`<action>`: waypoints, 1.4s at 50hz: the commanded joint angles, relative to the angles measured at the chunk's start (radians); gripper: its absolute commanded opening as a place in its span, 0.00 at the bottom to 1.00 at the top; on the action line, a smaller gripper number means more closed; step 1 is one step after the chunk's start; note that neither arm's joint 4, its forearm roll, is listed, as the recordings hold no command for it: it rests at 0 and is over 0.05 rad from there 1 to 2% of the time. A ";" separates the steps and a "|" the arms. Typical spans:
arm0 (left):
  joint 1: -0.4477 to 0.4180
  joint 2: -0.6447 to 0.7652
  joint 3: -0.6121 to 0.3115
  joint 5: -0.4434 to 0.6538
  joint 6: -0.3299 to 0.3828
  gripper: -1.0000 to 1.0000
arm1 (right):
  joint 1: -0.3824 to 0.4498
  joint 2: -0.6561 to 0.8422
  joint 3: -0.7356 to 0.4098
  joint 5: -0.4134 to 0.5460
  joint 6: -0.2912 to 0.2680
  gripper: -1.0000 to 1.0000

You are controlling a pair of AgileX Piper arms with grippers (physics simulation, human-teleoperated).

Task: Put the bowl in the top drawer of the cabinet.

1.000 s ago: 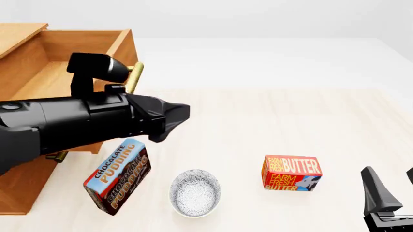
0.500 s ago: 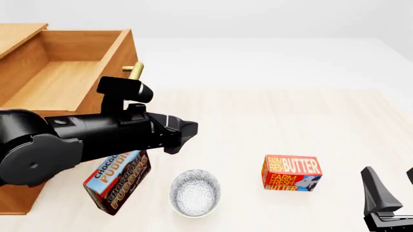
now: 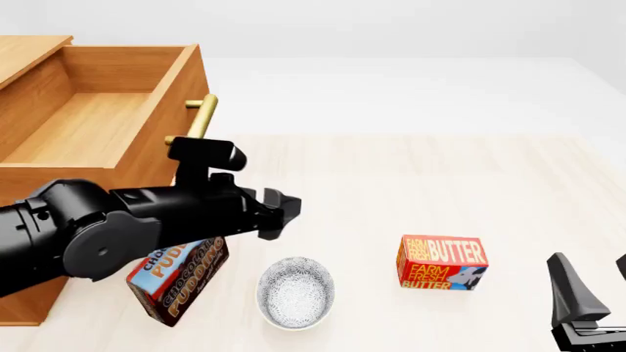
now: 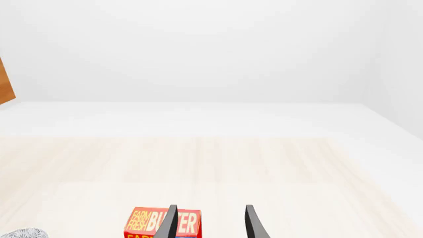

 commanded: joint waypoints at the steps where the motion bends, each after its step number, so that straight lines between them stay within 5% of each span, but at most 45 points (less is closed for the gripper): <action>1: 0.017 0.051 0.009 -0.033 -0.009 1.00 | 0.000 0.000 0.000 0.000 0.000 1.00; 70: 0.027 0.251 0.087 -0.161 -0.068 1.00 | 0.000 0.000 0.000 0.000 0.000 1.00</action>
